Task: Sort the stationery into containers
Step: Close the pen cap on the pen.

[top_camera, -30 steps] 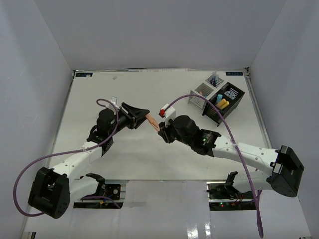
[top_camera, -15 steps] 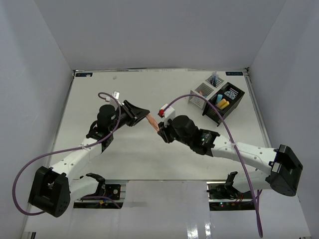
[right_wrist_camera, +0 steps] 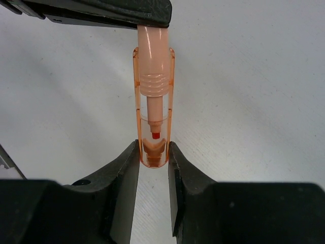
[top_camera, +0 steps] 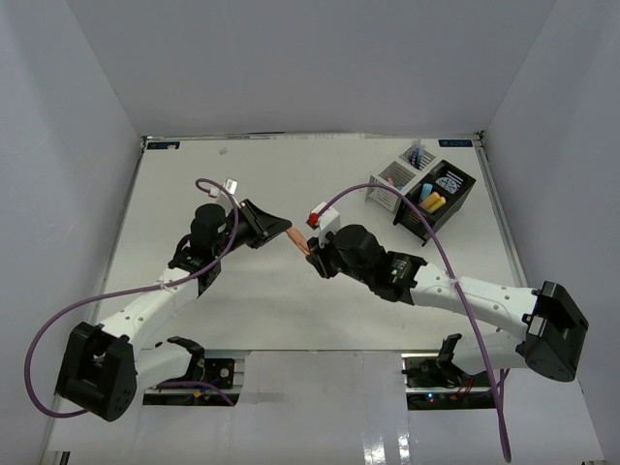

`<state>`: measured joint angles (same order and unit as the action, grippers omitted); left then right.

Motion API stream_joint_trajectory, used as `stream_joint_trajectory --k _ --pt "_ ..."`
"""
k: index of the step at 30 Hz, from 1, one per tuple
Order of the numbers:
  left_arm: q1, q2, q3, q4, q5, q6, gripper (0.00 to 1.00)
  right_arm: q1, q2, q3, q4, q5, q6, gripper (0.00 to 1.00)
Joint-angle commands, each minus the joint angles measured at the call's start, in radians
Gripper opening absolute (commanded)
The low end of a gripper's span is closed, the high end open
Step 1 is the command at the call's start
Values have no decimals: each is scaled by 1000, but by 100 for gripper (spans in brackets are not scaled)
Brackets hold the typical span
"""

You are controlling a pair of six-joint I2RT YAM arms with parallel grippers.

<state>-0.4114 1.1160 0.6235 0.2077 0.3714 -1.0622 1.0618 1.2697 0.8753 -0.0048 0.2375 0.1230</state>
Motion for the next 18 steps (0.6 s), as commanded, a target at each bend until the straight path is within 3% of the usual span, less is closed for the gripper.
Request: stream_joint_trajectory --k 1,18 --pt "-13 -36 31 -27 34 53 21 6 5 42 52 29 -16 10" --pt "-86 -33 53 -50 120 131 15 7 -35 39 126 56 -52 8"
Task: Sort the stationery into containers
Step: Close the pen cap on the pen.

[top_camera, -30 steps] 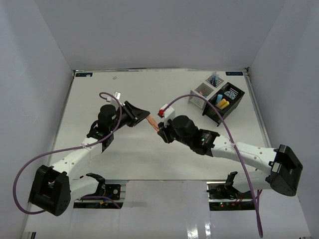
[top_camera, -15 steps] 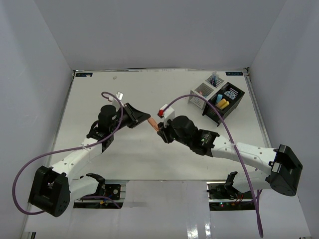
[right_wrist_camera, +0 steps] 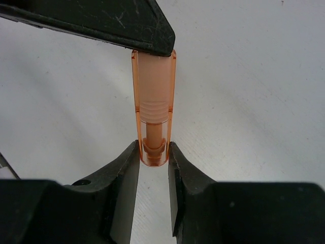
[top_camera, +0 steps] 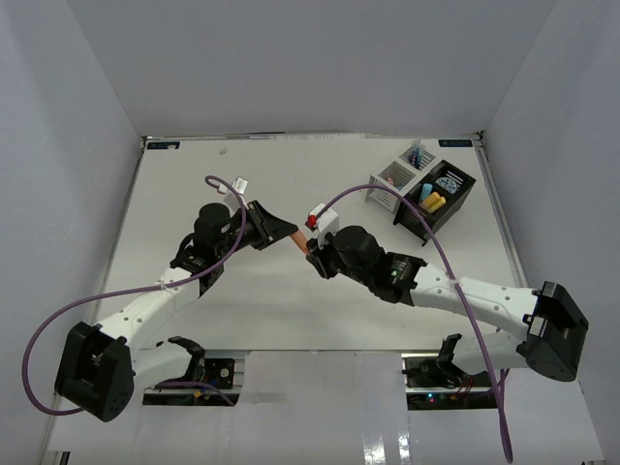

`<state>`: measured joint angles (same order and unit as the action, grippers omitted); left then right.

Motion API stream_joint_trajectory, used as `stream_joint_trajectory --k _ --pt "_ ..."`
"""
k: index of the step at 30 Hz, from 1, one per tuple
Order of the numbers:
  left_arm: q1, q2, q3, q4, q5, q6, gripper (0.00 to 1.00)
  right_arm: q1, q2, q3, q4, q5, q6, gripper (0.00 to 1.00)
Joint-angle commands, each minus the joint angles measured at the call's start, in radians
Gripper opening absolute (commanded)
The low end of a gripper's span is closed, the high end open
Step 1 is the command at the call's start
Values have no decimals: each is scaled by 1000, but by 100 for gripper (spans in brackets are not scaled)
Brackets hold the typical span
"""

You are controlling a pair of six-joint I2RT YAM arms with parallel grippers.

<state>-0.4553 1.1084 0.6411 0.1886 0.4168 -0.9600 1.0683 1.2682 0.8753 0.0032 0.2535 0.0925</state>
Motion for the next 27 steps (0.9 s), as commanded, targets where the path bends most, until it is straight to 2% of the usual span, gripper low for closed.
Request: stream_joint_trajectory --k 1,12,27 --pt "-48 -25 48 -38 71 36 15 2 -35 39 126 39 -23 8" --pt "-117 -25 51 -121 10 185 15 1 -104 4 196 61 -59 8" --pt "-195 1 68 -150 45 328 16 1 -181 -75 342 66 -131 8"
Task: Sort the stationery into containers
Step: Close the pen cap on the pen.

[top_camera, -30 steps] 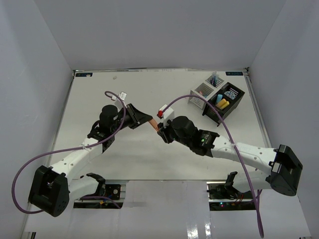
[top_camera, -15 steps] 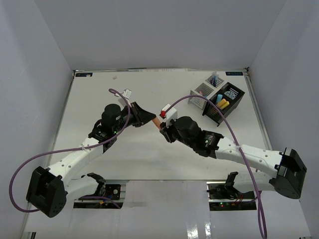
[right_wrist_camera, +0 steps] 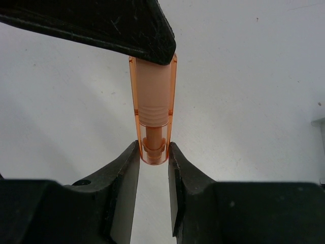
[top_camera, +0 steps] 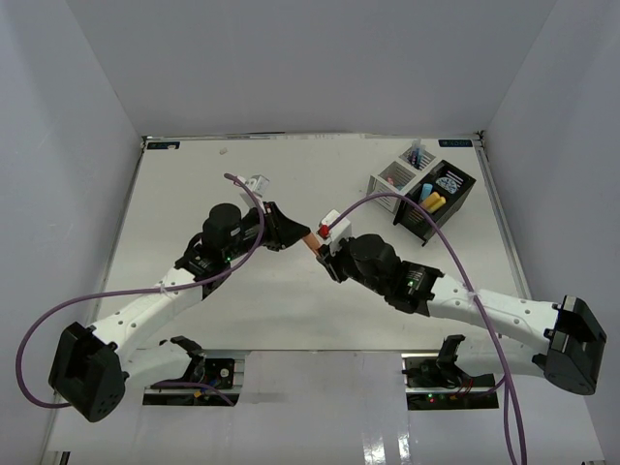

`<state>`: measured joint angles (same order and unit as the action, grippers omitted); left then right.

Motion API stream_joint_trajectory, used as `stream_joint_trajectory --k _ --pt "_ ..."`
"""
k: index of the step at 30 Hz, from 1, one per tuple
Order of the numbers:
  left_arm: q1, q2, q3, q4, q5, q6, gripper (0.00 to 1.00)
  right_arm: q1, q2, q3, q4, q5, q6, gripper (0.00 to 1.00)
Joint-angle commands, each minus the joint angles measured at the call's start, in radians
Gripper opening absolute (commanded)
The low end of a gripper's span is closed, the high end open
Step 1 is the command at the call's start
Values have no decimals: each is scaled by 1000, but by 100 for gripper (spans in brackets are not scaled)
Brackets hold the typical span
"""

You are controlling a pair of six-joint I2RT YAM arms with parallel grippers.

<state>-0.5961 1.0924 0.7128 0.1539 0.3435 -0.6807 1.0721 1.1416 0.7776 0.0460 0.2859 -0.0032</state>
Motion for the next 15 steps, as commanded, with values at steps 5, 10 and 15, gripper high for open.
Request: stream_joint_trajectory --k 5,10,15 --pt "-71 24 -10 -117 108 64 16 -3 -68 22 333 52 -60 8" --pt "-90 40 -12 -116 104 63 16 -1 -94 23 373 67 -87 8" --pt "-102 57 -21 -116 94 64 16 -1 -106 37 405 78 -106 8"
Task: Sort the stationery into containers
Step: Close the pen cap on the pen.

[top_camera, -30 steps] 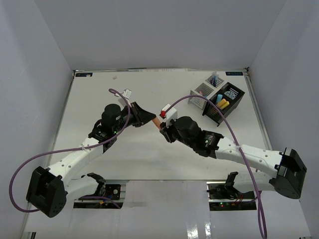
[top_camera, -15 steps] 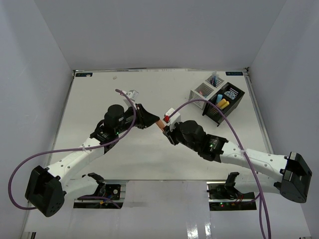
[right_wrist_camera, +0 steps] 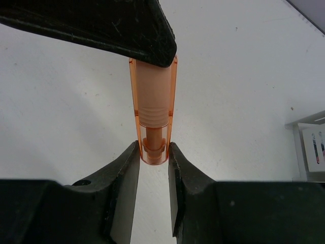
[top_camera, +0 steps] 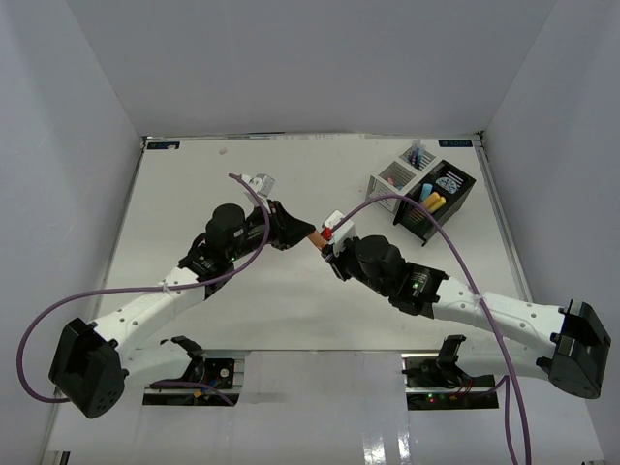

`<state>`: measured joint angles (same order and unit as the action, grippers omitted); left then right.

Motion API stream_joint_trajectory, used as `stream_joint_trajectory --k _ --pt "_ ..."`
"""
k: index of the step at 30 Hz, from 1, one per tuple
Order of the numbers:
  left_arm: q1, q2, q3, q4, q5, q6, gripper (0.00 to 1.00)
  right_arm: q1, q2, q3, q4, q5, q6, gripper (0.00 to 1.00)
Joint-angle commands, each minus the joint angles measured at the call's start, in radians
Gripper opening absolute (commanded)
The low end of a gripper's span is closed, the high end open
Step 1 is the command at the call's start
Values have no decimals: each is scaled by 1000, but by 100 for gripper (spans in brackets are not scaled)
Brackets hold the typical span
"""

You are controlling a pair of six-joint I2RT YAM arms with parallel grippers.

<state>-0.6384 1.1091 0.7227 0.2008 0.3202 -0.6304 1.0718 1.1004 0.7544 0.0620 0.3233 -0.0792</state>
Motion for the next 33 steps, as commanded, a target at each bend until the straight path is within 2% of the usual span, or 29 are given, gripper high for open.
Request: stream_joint_trajectory --k 1,14,18,22,33 --pt "-64 43 -32 -162 111 14 16 -3 -63 63 394 40 -34 8" --pt "-101 75 -49 -162 48 49 17 -3 -60 137 438 56 -90 8" --pt "-103 78 -43 -170 25 54 25 -3 -53 140 438 54 -102 8" --pt "-103 48 27 -254 -68 77 49 -3 -53 100 432 60 -96 8" --pt "-93 -35 277 -388 -293 156 88 -7 -89 -55 410 143 -83 8"
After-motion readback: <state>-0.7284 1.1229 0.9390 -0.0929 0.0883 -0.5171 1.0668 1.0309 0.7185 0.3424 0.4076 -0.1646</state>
